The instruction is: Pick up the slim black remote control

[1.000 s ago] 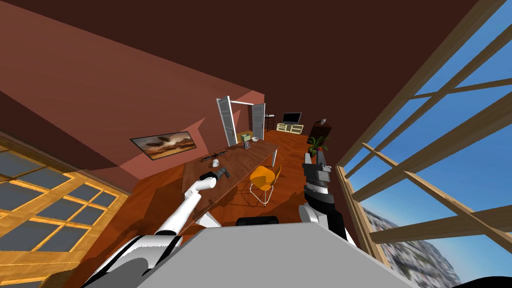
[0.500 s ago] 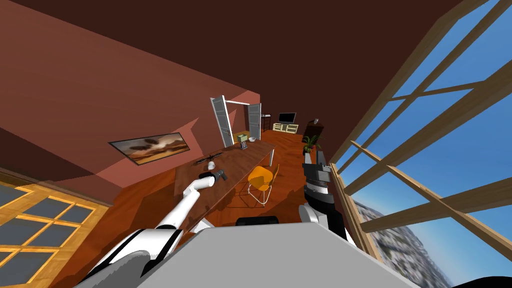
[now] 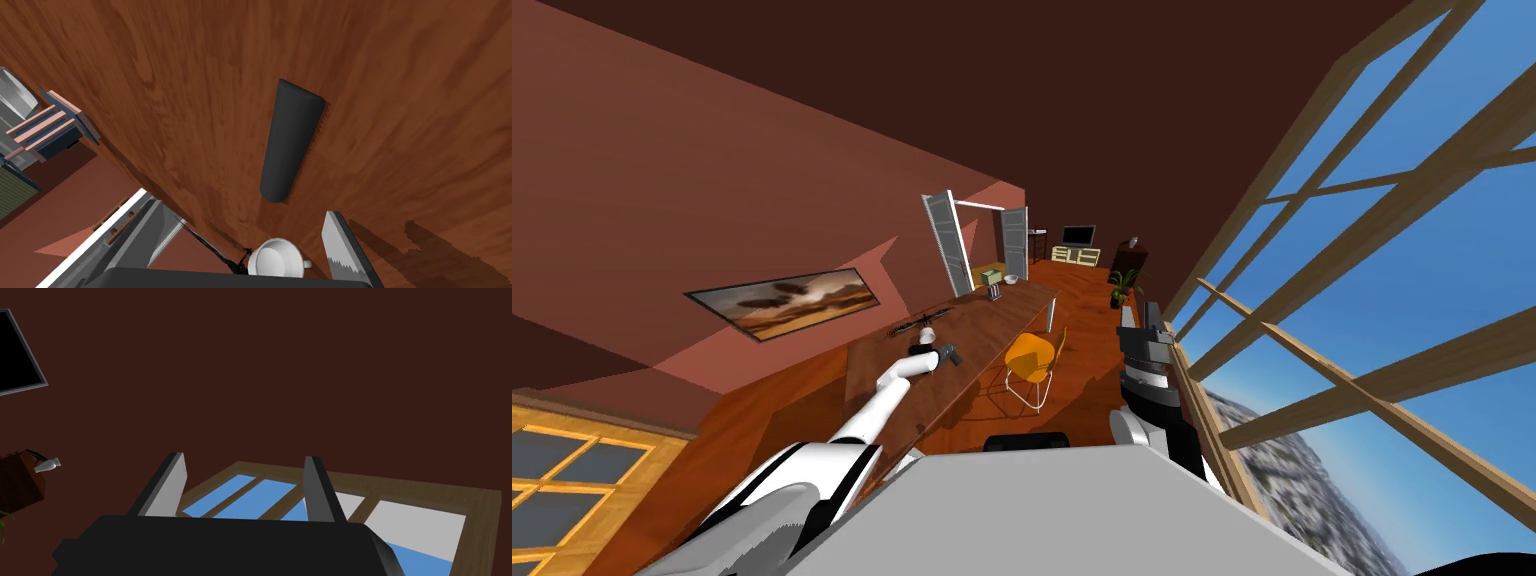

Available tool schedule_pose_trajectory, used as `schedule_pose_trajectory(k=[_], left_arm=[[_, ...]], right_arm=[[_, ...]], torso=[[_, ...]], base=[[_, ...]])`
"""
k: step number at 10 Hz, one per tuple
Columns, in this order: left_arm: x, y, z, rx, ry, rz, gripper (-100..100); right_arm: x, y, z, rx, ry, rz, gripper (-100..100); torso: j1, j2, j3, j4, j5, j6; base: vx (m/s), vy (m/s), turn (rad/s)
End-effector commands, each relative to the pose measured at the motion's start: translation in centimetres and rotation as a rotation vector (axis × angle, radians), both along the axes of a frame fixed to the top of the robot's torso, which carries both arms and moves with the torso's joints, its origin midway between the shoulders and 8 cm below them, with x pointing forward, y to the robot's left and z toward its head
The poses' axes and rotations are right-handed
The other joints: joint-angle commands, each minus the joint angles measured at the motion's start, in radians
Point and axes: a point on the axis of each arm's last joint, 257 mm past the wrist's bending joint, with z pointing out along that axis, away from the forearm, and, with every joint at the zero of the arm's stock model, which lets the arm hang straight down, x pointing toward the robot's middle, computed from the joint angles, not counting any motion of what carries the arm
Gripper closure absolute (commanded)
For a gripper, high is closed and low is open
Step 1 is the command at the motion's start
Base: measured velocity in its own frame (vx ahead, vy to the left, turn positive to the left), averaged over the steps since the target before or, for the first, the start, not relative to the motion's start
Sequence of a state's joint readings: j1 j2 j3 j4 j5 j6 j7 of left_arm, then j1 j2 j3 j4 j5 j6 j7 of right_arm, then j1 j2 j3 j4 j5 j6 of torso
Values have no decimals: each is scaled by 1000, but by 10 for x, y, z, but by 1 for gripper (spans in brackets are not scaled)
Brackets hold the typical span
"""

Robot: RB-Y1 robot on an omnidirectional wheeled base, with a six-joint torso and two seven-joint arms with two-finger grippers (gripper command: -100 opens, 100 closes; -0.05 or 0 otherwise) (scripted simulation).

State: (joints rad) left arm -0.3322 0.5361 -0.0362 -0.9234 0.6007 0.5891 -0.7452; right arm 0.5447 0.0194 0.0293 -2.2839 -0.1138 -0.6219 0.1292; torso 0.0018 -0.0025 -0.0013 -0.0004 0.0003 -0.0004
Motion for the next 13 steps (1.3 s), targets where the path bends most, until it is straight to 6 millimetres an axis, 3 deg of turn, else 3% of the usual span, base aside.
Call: schedule_pose_trajectory(k=[1,6,13], left_arm=[[-10,8,-10,3,45,14,-100],[-40,45,-30,22,197,60,-100],[-70,70,-44,25,302,105,-100]], right_arm=[[0,0,0,0,0,0,0],[0,0,0,0,0,0,0],[0,0,0,0,0,0,0]], torso=[[0,0,0,0,0,0],[0,1,0,0,0,-1],[-1,1,0,0,0,0]], base=[[29,32,-118],[28,34,-160],[19,26,-103]])
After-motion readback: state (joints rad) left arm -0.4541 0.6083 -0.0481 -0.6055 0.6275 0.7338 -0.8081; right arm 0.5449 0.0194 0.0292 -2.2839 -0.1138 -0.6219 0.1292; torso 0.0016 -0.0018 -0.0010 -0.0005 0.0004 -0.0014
